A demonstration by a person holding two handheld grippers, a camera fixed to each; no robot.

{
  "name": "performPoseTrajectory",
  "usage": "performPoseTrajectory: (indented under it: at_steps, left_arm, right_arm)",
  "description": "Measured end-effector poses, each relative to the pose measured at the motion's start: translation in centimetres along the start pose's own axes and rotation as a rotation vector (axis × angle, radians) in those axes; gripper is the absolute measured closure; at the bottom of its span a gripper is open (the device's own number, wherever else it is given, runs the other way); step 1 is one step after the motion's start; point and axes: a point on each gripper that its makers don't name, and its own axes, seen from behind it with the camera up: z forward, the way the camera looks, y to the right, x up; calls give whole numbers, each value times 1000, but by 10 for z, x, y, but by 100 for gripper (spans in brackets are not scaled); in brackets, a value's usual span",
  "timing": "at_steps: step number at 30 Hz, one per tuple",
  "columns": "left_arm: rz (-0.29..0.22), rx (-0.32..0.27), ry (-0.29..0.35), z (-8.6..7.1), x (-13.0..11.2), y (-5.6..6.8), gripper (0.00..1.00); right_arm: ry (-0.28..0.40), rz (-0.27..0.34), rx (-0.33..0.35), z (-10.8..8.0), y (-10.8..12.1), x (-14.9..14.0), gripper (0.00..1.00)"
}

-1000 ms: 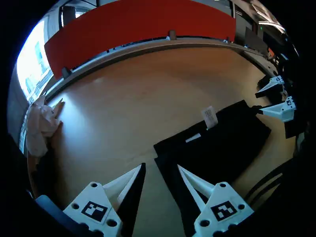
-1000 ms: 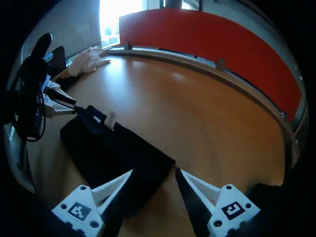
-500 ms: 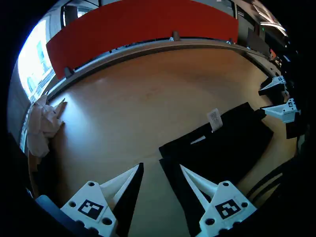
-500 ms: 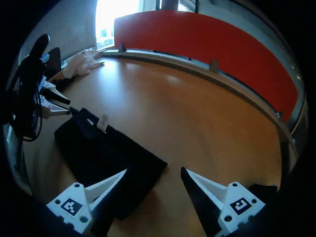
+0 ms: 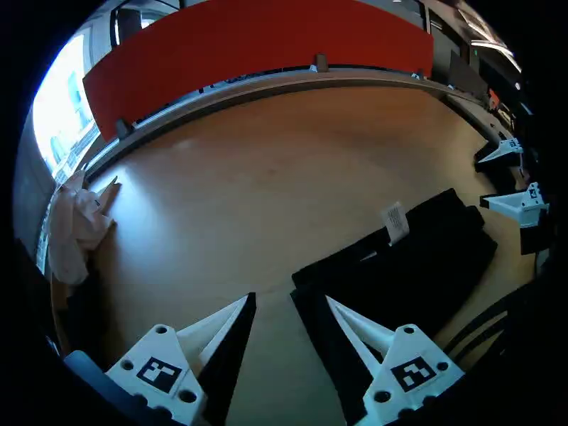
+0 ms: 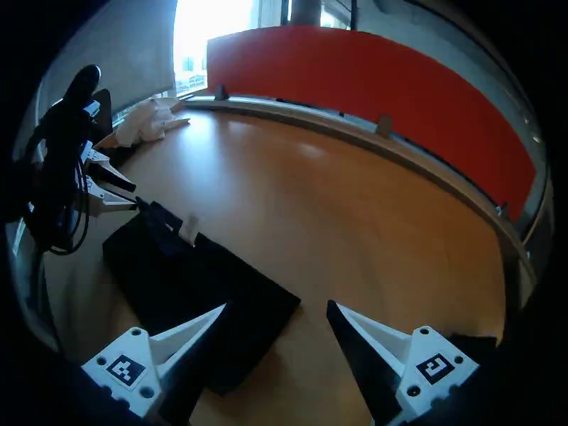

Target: Fold towel

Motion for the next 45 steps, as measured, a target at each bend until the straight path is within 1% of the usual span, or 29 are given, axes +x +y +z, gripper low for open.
performPoseTrajectory:
  at_steps: [11, 18, 23, 26, 32, 36, 38, 45]
  left_arm:
    - [-15, 7, -1, 5, 8, -4, 37]
    - [-26, 20, -6, 7, 10, -9, 36]
    - [-34, 17, -7, 6, 11, -10, 36]
    - [-27, 17, -6, 4, 10, -10, 34]
    - [-25, 20, -6, 2, 8, -11, 34]
    - [-32, 11, -5, -1, 7, -10, 7]
    - [-36, 3, -5, -2, 6, -8, 0]
    - [-59, 5, -7, -5, 0, -9, 0]
  right_arm:
    - [21, 3, 18, -13, -10, 1, 0]
    - [9, 11, 23, -19, -15, -11, 0]
    - [2, 18, 28, -21, -19, -19, 0]
    - [-1, 22, 30, -22, -20, -23, 0]
    - [-2, 24, 29, -22, -21, -24, 0]
    - [0, 21, 28, -22, -21, -24, 0]
    - [0, 20, 28, -22, -21, -24, 0]
    - [-2, 15, 31, -20, -23, -24, 0]
